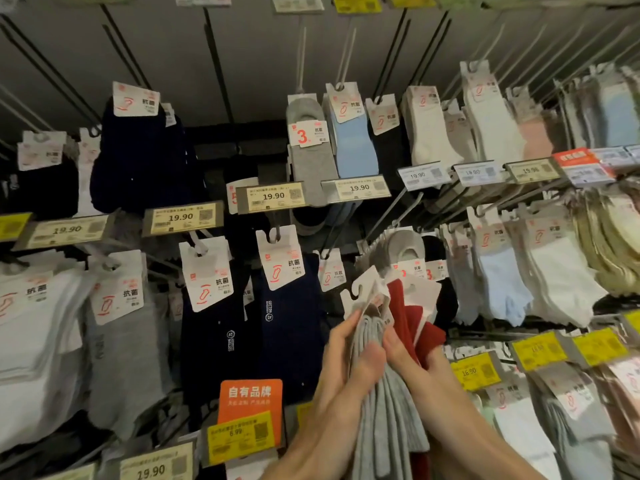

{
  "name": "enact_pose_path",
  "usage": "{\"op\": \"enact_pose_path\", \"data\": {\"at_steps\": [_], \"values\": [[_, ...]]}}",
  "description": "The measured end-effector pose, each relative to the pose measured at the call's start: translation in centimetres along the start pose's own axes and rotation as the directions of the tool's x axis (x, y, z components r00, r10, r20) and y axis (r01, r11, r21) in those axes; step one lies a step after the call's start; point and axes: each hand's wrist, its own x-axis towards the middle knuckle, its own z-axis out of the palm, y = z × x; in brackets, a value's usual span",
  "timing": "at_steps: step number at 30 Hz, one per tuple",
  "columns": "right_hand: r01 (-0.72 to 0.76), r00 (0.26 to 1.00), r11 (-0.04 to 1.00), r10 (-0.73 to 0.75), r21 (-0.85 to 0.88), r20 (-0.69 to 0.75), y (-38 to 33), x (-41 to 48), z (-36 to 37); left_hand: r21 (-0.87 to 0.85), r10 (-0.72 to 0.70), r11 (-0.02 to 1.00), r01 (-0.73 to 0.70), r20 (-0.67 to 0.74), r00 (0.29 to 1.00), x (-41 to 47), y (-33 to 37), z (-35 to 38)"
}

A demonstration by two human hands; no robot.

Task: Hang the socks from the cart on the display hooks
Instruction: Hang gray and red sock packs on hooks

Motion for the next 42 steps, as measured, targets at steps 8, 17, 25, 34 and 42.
{"op": "enact_pose_path", "data": {"at_steps": [8,17,25,34,42], "values": [[0.034,0.984,0.991,-0.056,-0.129,-0.172,-0.8,0.2,-4.1,-0.042,-0.165,0.986,0.161,-0.119,0.979,-2.8,0.4,4.3],[-0.05,0.976,0.974,0.001,-0.223,-0.216,2.1,-4.0,-10.6,-0.213,-0.417,0.891,0.401,-0.038,0.908,-5.4,-5.1,6.2],[-0.306,0.922,0.919,0.221,-0.248,-0.319,6.2,-9.6,-14.6,-0.413,-0.672,0.684,0.601,-0.036,0.74,-9.7,-12.1,7.6],[-0.46,0.842,0.877,0.381,-0.139,-0.381,8.2,-11.8,-15.0,-0.271,-0.73,0.65,0.71,0.035,0.682,-12.3,-14.7,6.2],[-0.546,0.795,0.831,0.475,-0.104,-0.377,11.1,-12.8,-12.3,-0.308,-0.779,0.588,0.748,0.036,0.626,-15.8,-14.6,2.3]]}}
